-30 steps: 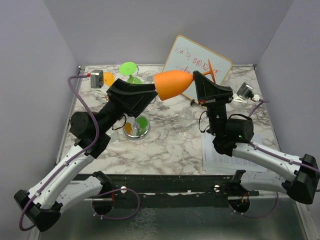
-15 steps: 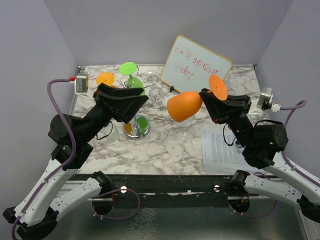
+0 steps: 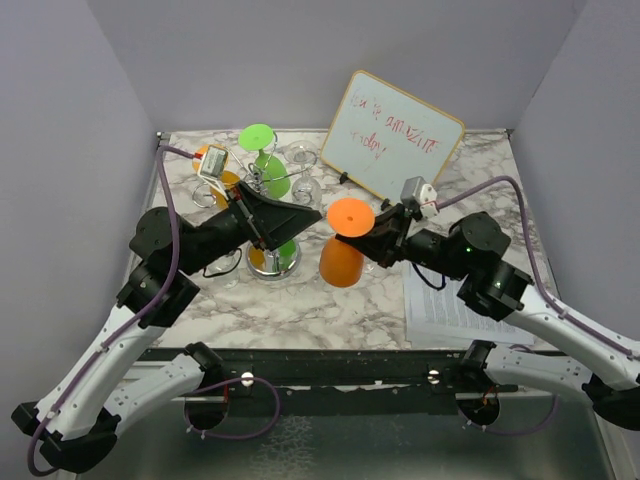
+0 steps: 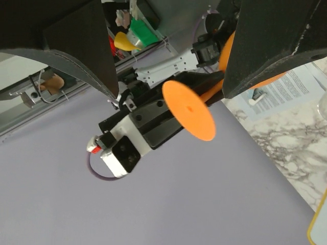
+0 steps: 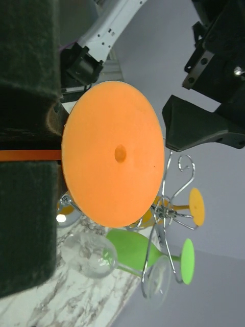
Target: Place the wine glass upside down on the wine glass rack
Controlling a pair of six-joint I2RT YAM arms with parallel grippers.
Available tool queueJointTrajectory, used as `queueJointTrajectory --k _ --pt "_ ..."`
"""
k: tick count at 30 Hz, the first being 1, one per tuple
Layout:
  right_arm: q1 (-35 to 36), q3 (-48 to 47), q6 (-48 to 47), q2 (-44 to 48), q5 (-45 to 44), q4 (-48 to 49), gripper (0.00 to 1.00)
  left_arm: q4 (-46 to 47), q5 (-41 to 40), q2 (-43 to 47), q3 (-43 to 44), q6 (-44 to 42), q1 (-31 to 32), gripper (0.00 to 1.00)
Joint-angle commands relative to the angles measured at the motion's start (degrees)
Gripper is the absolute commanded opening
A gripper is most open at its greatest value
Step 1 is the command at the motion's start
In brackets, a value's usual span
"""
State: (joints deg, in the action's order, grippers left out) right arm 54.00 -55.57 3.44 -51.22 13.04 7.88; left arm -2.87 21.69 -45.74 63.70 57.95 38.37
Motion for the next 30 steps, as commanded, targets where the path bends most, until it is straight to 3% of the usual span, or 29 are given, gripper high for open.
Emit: queueJointTrajectory --k 1,5,10,21,24,30 --pt "0.14 -0.91 -0.66 -3.26 7.12 -2.13 0.01 0.07 3.37 1.72 -1.12 3.65 0.17 0.83" --pt "0.14 -0.87 1.03 -6.36 4.33 -0.49 0.01 -3.54 -1.31 3.30 -0.49 1.78 0.15 0.83" --pt "0.12 -1.74 4.34 -9.75 -6.05 -1.05 0.01 -8.23 -8.63 6.03 -0.79 -0.79 0.13 0.83" --pt "0.12 -3.99 5.07 -14.64 -10.50 3.00 0.01 -12.21 -10.54 4.36 -0.58 -1.34 0.17 0.82" --pt "0.14 -2.50 4.70 -14.36 -8.36 5.87 0.01 -12.72 -11.06 3.53 -1.56 0.59 0.17 0.78" --pt "0.14 -0.94 3.88 -13.85 -3.48 7.90 0.01 -9.04 -6.76 0.24 -3.26 3.72 0.13 0.59"
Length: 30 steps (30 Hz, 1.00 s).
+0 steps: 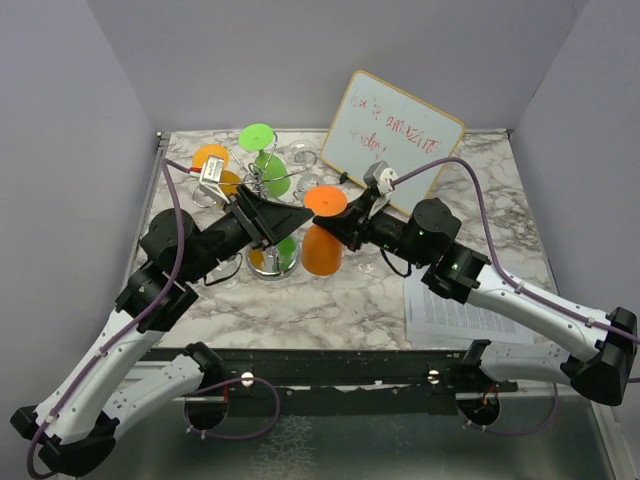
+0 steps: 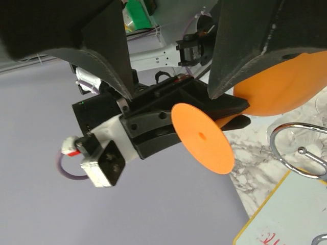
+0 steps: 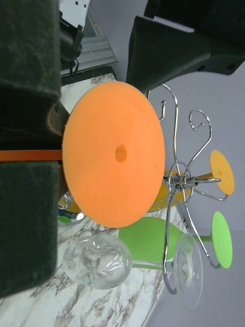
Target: Place the wine glass upside down on the wine glass rack
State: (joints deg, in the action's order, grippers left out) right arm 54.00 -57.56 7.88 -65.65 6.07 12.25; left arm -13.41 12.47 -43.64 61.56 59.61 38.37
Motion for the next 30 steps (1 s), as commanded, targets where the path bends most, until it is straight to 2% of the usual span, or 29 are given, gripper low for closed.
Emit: queueJointTrajectory --k 1,8,14,19,24,26,27,28,30 --pt "0.14 1.29 -0.66 0.70 4.20 3.66 0.01 1.87 2.61 -2.23 -1.17 2.15 0.13 0.57" --pt "0.09 3.29 -1.57 2.26 6.72 4.79 0.01 3.50 0.04 -2.30 -2.26 3.84 0.15 0.39" --pt "0.10 5.10 -2.90 4.16 7.75 5.55 0.01 3.56 -2.50 -2.41 -2.76 4.41 0.14 0.32" --pt "0.14 6.11 -3.44 5.40 8.80 6.78 0.01 5.08 0.26 -3.98 -2.56 5.76 0.13 0.21" --pt "0.14 6.39 -3.92 6.09 9.64 7.02 0.01 8.90 4.05 -5.36 -2.94 7.71 0.14 0.00" --pt "0.14 6.68 -3.75 6.27 9.31 7.07 0.01 10.89 4.77 -5.34 -3.84 9.32 0.14 0.00" --pt "0.14 6.74 -3.38 6.39 8.70 6.90 0.04 11.50 4.85 -5.44 -4.12 10.20 0.13 0.00" --pt "0.10 6.83 -2.94 6.64 7.85 6.48 0.11 11.68 4.66 -5.44 -4.07 10.73 0.13 0.00" --pt "0.09 6.92 -2.18 7.27 6.12 5.30 0.35 9.91 3.12 -5.77 -2.90 10.77 0.13 0.00"
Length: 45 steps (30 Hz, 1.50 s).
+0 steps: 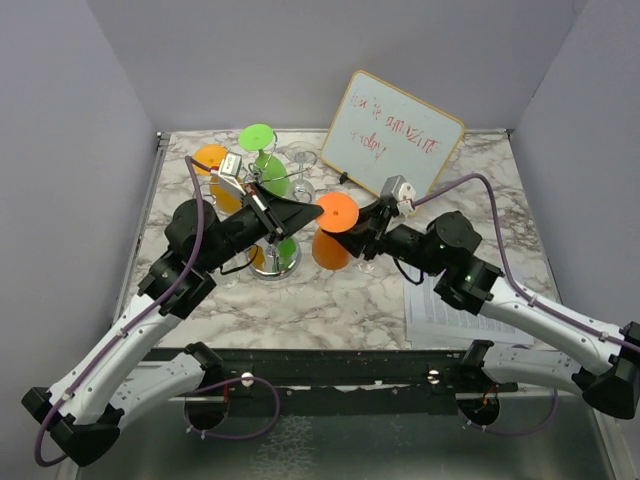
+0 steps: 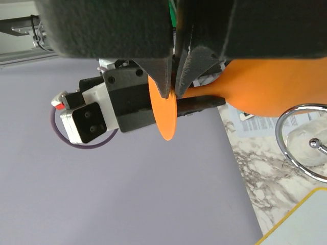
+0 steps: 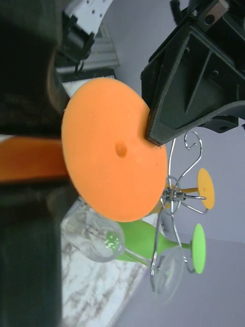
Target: Place the wine glass upside down on the wine glass rack
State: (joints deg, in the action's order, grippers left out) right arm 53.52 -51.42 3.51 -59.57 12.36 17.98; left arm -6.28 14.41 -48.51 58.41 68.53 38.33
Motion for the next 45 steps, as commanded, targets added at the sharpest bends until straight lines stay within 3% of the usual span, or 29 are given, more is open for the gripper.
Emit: queueJointTrajectory --k 1,4,11,20,30,45 --pt "0.62 0.98 2.58 1.80 -1.43 -1.05 0.45 1.34 -0.14 -1.07 1.19 1.61 0.21 0.00" --pt "0.61 2.34 3.12 4.49 -4.27 -3.18 0.59 -1.81 -3.38 -1.83 4.28 0.84 0.23 0.00" --pt "0.59 5.17 4.36 14.72 -8.82 -11.97 0.70 -5.43 -7.82 -4.25 7.89 1.34 0.17 0.00" --pt "0.61 5.58 7.38 24.10 -12.09 -17.87 0.71 -5.52 -13.25 -6.00 7.30 5.33 0.17 0.00" --pt "0.61 6.18 10.39 27.83 -15.50 -19.73 0.71 -6.97 -26.24 -4.34 6.83 5.93 0.02 0.00" --pt "0.62 7.38 12.40 33.09 -18.60 -20.35 0.72 -9.22 -33.90 -3.61 4.23 6.09 -0.32 0.00"
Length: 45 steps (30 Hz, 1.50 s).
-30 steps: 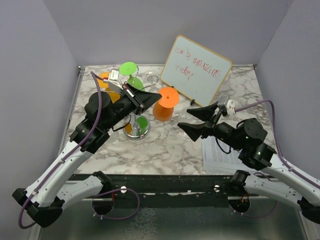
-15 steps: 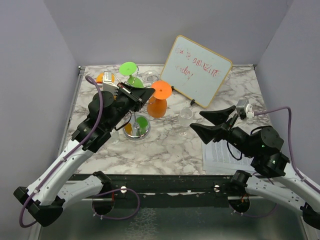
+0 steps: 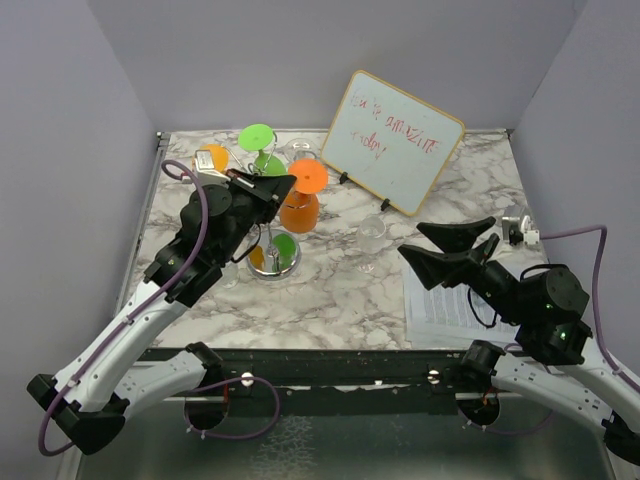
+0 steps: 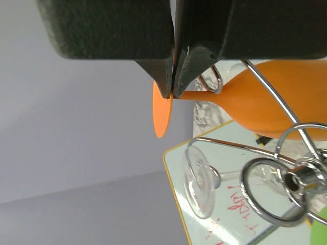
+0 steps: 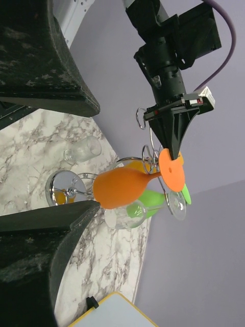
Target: Place the wine glass upside down on the wine glass rack
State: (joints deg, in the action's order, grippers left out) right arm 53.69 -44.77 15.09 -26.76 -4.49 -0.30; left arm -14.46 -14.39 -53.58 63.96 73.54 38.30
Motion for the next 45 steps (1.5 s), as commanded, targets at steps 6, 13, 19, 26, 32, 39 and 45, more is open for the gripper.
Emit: queueJointTrajectory --k 6,13,19,26,32,39,45 --pt "0.41 0.63 0.90 0.02 -2.27 -2.72 0.71 -2.06 -6.24 2.94 -1.87 1.11 -0.34 0.00" --pt "0.41 1.22 1.60 -0.41 -2.58 -2.00 0.71 -3.47 -6.17 5.81 -2.81 0.98 -0.27 0.00" --pt "0.45 1.44 1.86 -1.07 -3.05 -1.83 0.71 -3.91 -1.78 7.16 -3.58 1.08 -0.32 0.00" --pt "0.40 1.88 2.31 -1.64 -3.71 -1.29 0.71 -4.09 1.63 7.73 -3.47 -0.34 -0.32 0.00" --pt "0.45 1.48 3.52 -2.53 -6.26 -2.10 0.71 -2.74 9.55 4.99 -1.73 -4.88 -0.32 0.00" --pt "0.45 1.36 5.36 -3.39 -9.41 -2.92 0.71 -2.57 10.58 3.96 -1.83 -6.10 -0.40 0.00" --pt "0.45 1.59 6.04 -3.42 -10.18 -3.16 0.71 -2.85 9.46 3.13 -1.26 -6.92 -0.29 0.00"
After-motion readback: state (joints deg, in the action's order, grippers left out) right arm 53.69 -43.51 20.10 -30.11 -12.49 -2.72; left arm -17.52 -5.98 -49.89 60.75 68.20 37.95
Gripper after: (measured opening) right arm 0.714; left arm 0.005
